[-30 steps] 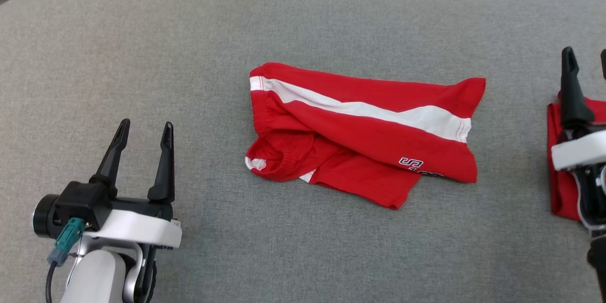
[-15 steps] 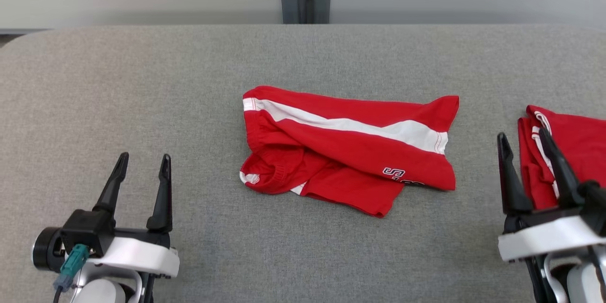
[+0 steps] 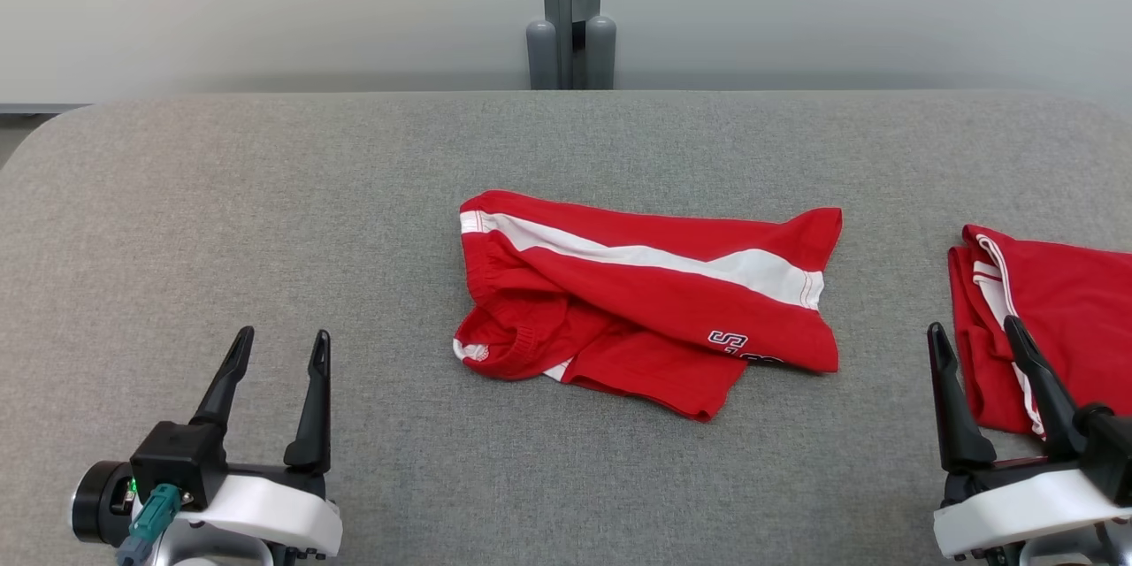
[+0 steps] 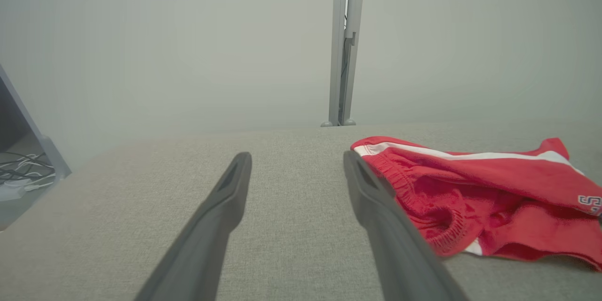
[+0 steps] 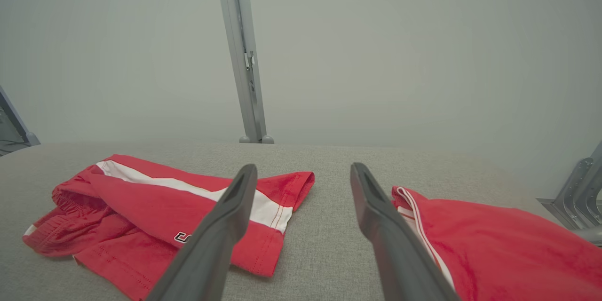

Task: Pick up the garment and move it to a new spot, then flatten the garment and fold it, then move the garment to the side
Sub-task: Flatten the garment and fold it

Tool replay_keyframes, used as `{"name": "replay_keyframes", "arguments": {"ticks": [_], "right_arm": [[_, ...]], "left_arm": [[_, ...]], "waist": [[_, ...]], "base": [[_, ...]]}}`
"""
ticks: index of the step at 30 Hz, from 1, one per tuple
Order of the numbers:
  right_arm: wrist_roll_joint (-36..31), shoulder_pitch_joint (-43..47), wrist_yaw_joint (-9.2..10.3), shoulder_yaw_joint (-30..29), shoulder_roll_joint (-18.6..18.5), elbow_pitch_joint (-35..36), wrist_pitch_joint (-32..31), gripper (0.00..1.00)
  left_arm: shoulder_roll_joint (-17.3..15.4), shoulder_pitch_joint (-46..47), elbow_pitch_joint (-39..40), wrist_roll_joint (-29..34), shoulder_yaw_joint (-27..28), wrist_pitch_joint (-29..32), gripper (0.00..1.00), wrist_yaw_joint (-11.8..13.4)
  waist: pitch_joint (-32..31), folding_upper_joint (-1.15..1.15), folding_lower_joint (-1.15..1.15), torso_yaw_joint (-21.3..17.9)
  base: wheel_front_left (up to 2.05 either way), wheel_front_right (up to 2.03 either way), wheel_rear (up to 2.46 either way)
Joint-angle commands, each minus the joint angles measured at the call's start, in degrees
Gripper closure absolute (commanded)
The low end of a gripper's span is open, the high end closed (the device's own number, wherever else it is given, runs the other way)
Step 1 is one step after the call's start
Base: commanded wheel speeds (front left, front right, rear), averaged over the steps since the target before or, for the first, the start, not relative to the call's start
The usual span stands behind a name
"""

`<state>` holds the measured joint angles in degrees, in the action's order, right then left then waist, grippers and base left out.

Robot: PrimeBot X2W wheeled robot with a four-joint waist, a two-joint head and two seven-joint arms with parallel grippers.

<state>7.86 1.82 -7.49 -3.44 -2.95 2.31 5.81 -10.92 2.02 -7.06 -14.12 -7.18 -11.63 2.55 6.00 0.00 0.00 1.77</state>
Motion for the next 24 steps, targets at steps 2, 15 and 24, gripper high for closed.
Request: {"name": "replay_keyframes", "arguments": {"ticks": [2, 15, 24], "right_arm": [[0.0, 0.8, -0.02, -0.6, -0.1, 0.3, -0.3, 0.00], [0.0, -0.2, -0.02, -0.6, 0.0, 1.1, -1.0, 0.00], [1.0, -1.6, -0.02, 0.3, 0.0, 0.6, -0.3, 0.00]], "left_arm": [[-0.6, -0.3, 0.3, 0.0, -0.1, 0.3, 0.00, 0.2], [-0.9, 1.4, 1.3, 0.0, -1.3, 1.1, 0.00, 0.1], [-0.4, 7.6, -1.9, -1.8, -5.4, 4.4, 0.00, -5.1]], "waist": [[0.0, 0.00, 0.00, 0.0], [0.4, 0.00, 0.00, -0.8], [2.4, 0.00, 0.00, -3.9]], "base": [[0.00, 0.00, 0.00], [0.00, 0.00, 0.00], [0.00, 0.00, 0.00]]}}
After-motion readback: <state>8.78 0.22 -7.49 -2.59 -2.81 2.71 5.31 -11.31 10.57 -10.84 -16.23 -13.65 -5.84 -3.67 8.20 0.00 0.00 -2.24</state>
